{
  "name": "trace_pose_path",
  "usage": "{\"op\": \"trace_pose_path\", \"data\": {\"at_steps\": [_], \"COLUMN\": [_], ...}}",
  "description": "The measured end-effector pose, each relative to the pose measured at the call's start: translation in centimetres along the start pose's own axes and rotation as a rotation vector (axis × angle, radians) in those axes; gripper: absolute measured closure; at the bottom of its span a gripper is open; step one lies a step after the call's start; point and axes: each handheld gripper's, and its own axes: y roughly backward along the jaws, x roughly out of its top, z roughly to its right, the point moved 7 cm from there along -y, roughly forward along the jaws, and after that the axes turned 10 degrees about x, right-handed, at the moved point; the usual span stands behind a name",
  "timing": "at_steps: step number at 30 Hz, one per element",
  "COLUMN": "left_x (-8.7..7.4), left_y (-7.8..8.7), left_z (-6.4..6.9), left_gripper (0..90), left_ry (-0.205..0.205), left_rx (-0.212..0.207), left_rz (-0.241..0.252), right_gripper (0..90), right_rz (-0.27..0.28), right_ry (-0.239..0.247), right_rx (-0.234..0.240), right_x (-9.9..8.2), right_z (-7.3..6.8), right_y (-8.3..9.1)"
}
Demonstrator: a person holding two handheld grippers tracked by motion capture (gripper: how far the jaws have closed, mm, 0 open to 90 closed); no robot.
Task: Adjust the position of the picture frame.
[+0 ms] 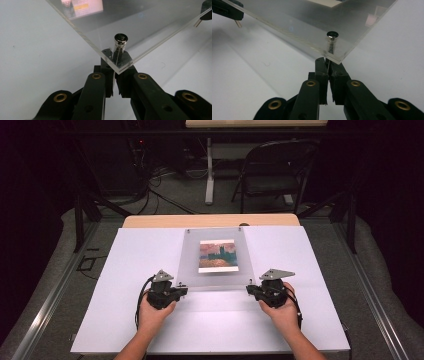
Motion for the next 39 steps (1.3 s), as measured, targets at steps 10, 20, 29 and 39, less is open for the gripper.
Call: {"op": "trace_pose_path", "data": {"at_steps": [10, 20, 29, 39], "left_x": [0.0, -0.4, -0.5, -0.6], "left_y": [-0.9, -1.6, -1.6, -1.7], "left_z": [-0.6, -0.5, -0.6, -0.7], "left_gripper": [84.5, 84.3, 83.9, 82.9], "left_ry": [0.000, -0.009, -0.001, 0.028], "left_rx": [0.010, 0.024, 0.017, 0.004], "left_rz": [-0.017, -0.030, -0.032, -0.024], "right_gripper": [85.6, 85.6, 85.6, 85.5], "right_rz": [-0.016, -0.041, -0.040, -0.026], "right_ry": [0.001, -0.008, -0.015, -0.016], "right_rx": [-0.014, -0.026, -0.023, -0.020], "right_x": [-0.1, -0.8, -1.1, -1.2], "right_z": [0.6, 1.1, 1.0, 1.0], "right_y": [-0.9, -1.4, -1.7, -1.8]}}
